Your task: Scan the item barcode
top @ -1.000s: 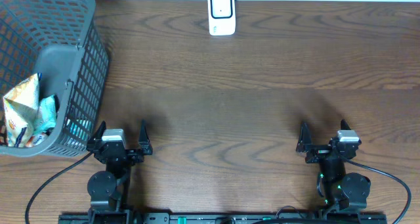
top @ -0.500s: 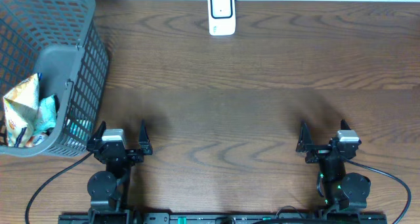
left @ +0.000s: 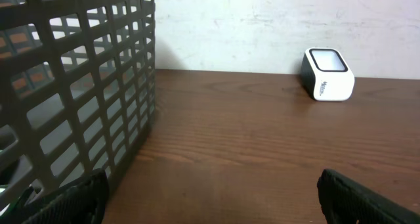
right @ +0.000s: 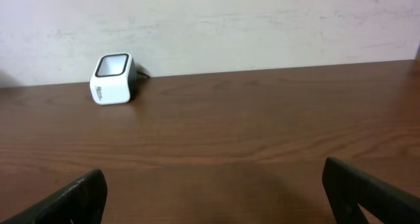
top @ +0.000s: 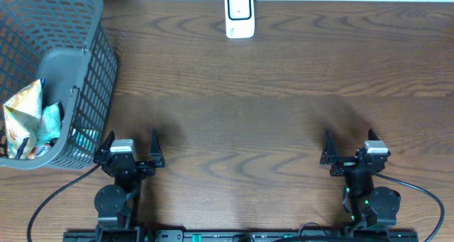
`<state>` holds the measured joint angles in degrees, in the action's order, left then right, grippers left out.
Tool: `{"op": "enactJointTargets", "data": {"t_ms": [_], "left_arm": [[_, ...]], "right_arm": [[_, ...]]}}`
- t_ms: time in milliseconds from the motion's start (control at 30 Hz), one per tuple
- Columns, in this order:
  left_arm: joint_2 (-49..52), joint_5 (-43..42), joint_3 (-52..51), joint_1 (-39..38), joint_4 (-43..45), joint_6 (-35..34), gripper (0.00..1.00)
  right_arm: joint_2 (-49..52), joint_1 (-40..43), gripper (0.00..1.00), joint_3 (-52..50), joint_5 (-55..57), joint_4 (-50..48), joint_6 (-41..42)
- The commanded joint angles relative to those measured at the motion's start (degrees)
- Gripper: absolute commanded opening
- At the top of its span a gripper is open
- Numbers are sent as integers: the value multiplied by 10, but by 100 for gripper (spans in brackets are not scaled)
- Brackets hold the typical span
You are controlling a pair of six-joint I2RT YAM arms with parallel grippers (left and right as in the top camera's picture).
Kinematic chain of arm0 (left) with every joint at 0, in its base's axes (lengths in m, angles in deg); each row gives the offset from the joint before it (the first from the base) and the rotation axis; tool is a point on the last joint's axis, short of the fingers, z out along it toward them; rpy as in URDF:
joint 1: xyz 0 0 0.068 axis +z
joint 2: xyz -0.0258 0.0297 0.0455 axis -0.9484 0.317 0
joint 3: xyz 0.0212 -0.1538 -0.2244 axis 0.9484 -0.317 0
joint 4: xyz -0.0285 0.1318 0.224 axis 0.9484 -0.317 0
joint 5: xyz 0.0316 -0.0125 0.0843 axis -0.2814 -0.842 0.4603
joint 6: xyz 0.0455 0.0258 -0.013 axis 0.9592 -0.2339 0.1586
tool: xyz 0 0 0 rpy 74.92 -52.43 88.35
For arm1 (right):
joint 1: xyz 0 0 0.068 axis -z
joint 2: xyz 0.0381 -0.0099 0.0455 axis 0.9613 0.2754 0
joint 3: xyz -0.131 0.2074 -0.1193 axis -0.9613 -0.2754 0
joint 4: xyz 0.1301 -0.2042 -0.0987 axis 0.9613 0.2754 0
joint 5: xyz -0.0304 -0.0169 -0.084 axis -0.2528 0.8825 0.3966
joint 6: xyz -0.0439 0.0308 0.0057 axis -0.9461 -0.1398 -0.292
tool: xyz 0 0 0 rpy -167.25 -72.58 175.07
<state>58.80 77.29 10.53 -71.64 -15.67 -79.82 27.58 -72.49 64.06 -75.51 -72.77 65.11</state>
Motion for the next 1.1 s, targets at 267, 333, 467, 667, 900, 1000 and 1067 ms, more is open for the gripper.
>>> {"op": "enactJointTargets", "data": {"t_ms": [267,333,467,667,900,1000,1067], "left_arm": [[-4,16,-10,-3,-22,5,100],[-4,16,-10,-3,-22,5,100],[-4,16,-10,-3,-22,5,100],[-4,16,-10,-3,-22,5,100],[-3,-251,-9,-3,11,-373,100],[-3,-253,-9,-3,89,-487,100],[-3,-273,-9,-3,191,-491,100]], "right_arm": [[-4,-4,99,-1,7,3,-7],[-4,-4,99,-1,7,3,-7],[-4,-4,99,-1,7,3,-7],[-4,-4,99,-1,7,3,-7],[-4,-4,99,-1,7,3,-7],[-4,-4,99,-1,7,3,-7],[-4,-4,99,-1,7,3,-7]]}}
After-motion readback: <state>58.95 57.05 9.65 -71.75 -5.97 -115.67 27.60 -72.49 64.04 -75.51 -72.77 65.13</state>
